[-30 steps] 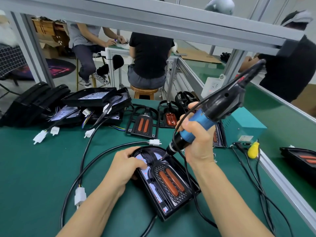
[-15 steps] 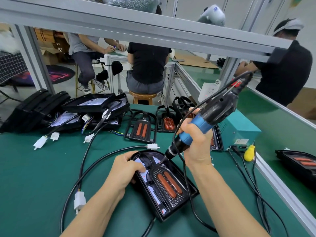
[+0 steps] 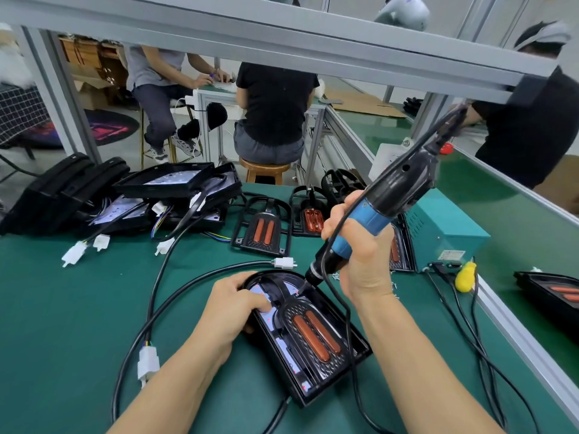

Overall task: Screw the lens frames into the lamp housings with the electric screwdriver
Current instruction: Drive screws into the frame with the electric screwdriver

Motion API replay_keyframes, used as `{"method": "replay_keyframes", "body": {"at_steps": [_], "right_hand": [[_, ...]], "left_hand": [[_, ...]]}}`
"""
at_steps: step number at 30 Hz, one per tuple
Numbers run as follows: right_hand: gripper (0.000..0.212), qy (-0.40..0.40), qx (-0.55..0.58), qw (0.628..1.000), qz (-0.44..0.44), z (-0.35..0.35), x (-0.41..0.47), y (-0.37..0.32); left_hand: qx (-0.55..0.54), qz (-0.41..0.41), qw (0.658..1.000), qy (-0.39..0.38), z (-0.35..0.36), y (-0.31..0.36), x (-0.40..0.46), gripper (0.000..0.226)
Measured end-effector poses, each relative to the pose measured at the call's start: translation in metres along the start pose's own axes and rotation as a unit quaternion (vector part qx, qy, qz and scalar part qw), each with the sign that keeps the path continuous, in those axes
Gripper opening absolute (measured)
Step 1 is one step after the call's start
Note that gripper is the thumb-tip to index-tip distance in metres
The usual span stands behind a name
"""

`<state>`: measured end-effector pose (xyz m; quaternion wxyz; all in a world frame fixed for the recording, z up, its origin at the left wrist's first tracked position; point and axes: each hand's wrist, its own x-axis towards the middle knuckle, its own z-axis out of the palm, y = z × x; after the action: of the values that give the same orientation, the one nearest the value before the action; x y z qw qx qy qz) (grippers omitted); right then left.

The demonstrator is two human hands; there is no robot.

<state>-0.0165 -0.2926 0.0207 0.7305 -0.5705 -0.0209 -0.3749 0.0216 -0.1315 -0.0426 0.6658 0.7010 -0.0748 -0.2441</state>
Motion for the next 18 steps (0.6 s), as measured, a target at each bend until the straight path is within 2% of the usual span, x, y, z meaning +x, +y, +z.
{"method": "replay_keyframes", "body": {"at_steps": [9,15,18], "right_hand": [[0.036,-0.099,-0.004,0.995,0.004,0.0028,0.0006,-0.0018],[0.036,-0.089,0.048,0.995,0.008,0.0008,0.002,-0.001],[0.034,-0.063,0.057,0.996,0.009,-0.0002,0.001,-0.0021]], "left_hand": [[-0.002,-0.011,1.0,0.009,0.0003,-0.0002,0.0017,0.044],[-0.006,-0.031,0.999,0.009,-0.0012,0.0018,0.0005,0.035],[-0.004,-0.037,0.999,0.01,-0.0016,0.0033,-0.0003,0.04]]}}
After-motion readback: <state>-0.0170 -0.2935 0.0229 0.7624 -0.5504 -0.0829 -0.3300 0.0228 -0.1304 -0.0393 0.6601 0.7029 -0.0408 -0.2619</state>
